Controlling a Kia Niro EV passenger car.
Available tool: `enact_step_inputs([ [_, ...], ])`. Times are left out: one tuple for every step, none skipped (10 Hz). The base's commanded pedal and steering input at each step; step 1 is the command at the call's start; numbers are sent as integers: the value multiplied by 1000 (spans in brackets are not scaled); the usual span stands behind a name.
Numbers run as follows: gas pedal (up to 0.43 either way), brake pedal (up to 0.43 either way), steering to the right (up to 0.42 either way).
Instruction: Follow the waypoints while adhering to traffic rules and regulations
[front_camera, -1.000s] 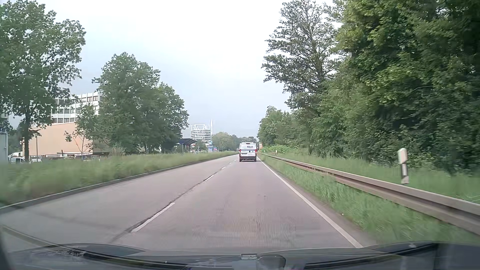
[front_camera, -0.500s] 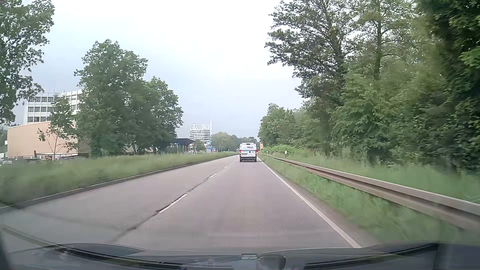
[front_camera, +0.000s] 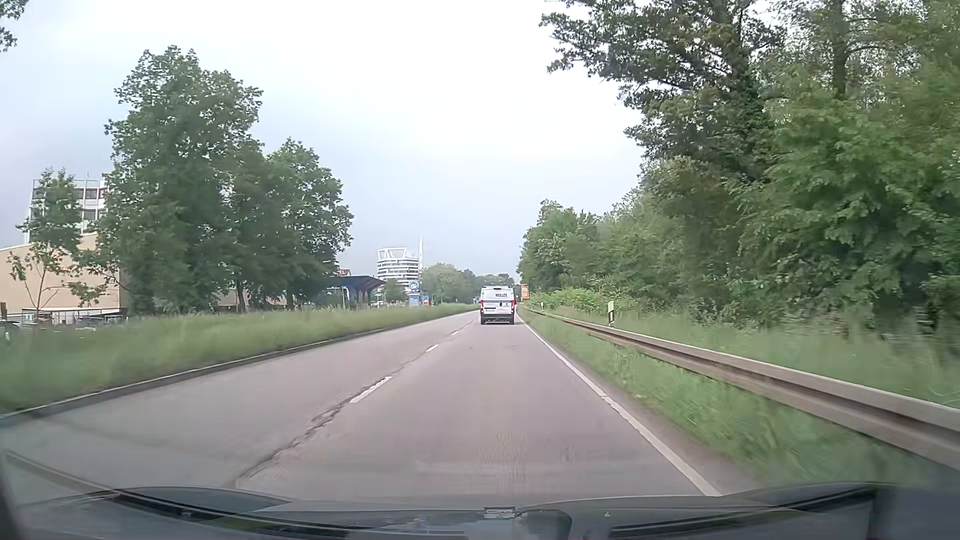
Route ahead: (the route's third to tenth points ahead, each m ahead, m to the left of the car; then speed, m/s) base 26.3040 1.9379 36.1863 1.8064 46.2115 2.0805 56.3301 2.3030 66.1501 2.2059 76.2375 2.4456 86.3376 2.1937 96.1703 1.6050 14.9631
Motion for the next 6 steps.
enact_step_inputs([
  [169,0,-1],
  [169,0,-1],
  [169,0,-1],
  [169,0,-1],
  [169,0,-1],
  [169,0,-1],
])
